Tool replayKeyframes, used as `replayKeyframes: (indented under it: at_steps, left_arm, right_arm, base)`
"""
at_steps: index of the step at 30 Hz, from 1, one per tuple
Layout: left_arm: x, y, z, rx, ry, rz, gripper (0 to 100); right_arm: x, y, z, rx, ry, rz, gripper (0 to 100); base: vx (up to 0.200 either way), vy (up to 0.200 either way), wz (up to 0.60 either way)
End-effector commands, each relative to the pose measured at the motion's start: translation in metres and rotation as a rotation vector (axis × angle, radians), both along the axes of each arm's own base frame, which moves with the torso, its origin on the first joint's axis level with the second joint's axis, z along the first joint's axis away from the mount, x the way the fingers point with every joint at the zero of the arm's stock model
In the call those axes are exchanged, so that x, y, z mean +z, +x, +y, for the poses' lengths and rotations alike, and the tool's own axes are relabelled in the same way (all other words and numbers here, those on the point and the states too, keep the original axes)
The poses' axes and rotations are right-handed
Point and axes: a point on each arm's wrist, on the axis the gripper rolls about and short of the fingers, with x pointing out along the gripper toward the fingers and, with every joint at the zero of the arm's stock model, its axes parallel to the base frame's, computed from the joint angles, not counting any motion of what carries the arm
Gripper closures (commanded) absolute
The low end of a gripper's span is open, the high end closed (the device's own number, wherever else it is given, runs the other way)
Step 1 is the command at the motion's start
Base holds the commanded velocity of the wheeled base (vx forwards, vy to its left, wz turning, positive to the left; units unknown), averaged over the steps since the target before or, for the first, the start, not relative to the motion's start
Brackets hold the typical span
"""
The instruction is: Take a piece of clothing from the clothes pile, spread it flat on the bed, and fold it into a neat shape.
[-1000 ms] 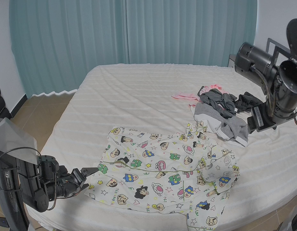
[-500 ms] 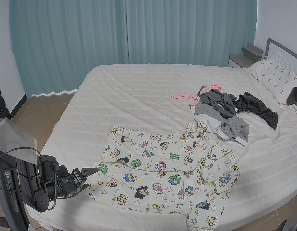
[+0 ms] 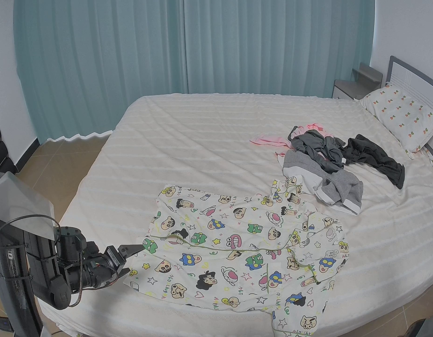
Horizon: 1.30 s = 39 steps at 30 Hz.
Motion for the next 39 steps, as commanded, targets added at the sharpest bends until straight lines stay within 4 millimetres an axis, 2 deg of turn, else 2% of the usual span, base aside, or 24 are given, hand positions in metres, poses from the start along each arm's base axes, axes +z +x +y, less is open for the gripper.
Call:
replayKeyframes:
  at_steps: [1,2,3,4,5,6,7,8,11,12,14,18,22,26,27,28,31,35,39]
  left_arm:
    - [0.001,0.001,0.0,0.001,-0.002,-0.016,0]
    - [0.001,0.001,0.0,0.001,-0.002,-0.015,0]
    - [0.001,0.001,0.0,0.001,-0.002,-0.015,0]
    - [0.001,0.0,0.0,0.001,-0.002,-0.015,0]
    - [0.001,0.0,0.0,0.001,-0.002,-0.013,0]
    - [0.001,-0.001,0.0,0.0,-0.002,-0.012,0]
    - [0.001,-0.001,0.0,0.0,-0.002,-0.012,0]
    - [0.002,-0.002,0.0,0.0,-0.002,-0.012,0]
    - [0.004,-0.005,0.001,-0.002,-0.003,-0.01,0]
    - [0.005,-0.005,0.001,-0.004,-0.005,-0.011,0]
    - [0.014,-0.014,0.001,-0.032,-0.025,-0.022,0]
    - [0.027,-0.028,0.002,-0.089,-0.053,-0.043,0]
    - [0.029,-0.028,0.007,-0.078,-0.027,-0.069,0]
    - [0.032,-0.027,0.023,-0.036,0.009,-0.11,0]
    - [0.032,-0.027,0.023,-0.036,0.009,-0.11,0]
    - [0.032,-0.027,0.024,-0.033,0.008,-0.107,0]
    - [0.032,-0.027,0.024,-0.035,0.005,-0.108,0]
    - [0.032,-0.027,0.023,-0.04,0.0,-0.103,0]
    - [0.031,-0.027,0.022,-0.047,-0.002,-0.102,0]
  right_arm:
    - [-0.137,-0.018,-0.011,0.009,-0.046,0.009,0]
    - [-0.159,-0.02,-0.012,0.044,-0.081,0.0,0]
    - [-0.162,-0.02,-0.012,0.048,-0.084,-0.001,0]
    - [-0.188,-0.022,-0.012,0.12,-0.1,-0.045,0]
    - [-0.193,-0.023,-0.011,0.142,-0.097,-0.061,0]
    - [-0.213,-0.025,-0.011,0.231,-0.076,-0.097,0]
    - [-0.215,-0.026,-0.011,0.239,-0.075,-0.098,0]
    - [-0.239,-0.029,-0.009,0.323,-0.05,-0.087,0]
    - [-0.266,-0.03,-0.007,0.427,0.0,-0.005,0]
    - [-0.268,-0.03,-0.007,0.437,0.006,0.003,0]
    - [-0.286,-0.03,-0.004,0.527,0.057,0.086,0]
    - [-0.288,-0.022,0.001,0.592,0.113,0.157,0]
    - [-0.289,-0.012,0.004,0.612,0.105,0.221,0]
    - [-0.278,0.009,0.01,0.612,0.109,0.174,0]
    - [-0.278,0.009,0.01,0.612,0.109,0.174,0]
    - [-0.287,0.014,0.012,0.616,0.101,0.229,0]
    - [-0.302,0.012,0.011,0.625,0.072,0.3,0]
    - [-0.303,0.011,0.009,0.593,0.061,0.289,0]
    - [-0.3,0.012,0.004,0.447,-0.012,0.274,0]
  base:
    - [0.0,0.0,0.0]
    - [0.0,0.0,0.0]
    - [0.0,0.0,0.0]
    - [0.0,0.0,0.0]
    - [0.0,0.0,0.0]
    - [0.0,0.0,0.0]
    - [0.0,0.0,0.0]
    - [0.0,0.0,0.0]
    - [0.0,0.0,0.0]
    - [0.0,0.0,0.0]
    - [0.0,0.0,0.0]
    - [0.0,0.0,0.0]
    - [0.0,0.0,0.0]
    - [0.0,0.0,0.0]
    - [0.0,0.0,0.0]
    - [0.0,0.0,0.0]
    - [0.0,0.0,0.0]
    - [0.0,0.0,0.0]
    - [0.0,0.0,0.0]
